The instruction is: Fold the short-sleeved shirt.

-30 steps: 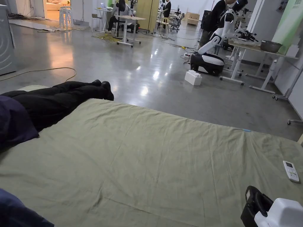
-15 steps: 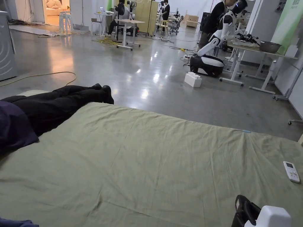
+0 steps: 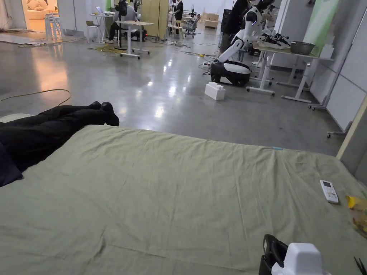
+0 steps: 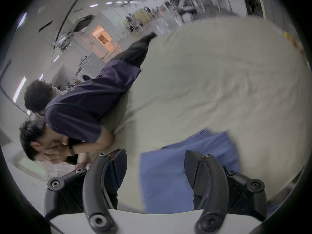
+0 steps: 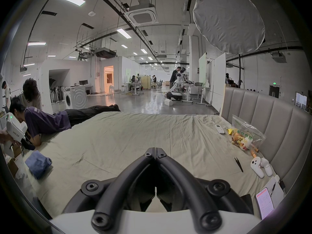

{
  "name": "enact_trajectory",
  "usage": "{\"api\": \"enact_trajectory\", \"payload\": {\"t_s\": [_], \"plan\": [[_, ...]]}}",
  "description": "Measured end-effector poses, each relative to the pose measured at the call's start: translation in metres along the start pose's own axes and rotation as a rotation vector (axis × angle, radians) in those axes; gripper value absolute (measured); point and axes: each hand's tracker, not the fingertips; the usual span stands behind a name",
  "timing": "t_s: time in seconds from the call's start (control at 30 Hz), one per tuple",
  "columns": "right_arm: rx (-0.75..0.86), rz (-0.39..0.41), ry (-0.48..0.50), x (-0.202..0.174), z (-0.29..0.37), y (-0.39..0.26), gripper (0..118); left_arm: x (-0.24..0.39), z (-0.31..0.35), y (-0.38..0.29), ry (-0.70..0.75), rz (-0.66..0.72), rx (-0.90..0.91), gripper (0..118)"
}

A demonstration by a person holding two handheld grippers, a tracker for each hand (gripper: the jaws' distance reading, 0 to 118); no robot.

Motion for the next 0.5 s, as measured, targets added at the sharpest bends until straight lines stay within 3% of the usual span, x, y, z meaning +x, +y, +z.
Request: {"api": "enact_trajectory", "payload": {"t_s": [0.17, 0.5], "plan": [[-0.003, -0.004, -0.009, 0.001, -0.002, -0.004, 0, 0.058, 0.014, 0.001, -0.266, 0.113, 0.211, 72], [0.022, 0.015, -0.058, -0.006, -0.006, -0.017, 0, 0.177, 0.059, 0.034, -0.249, 0.228, 0.618, 72]]}}
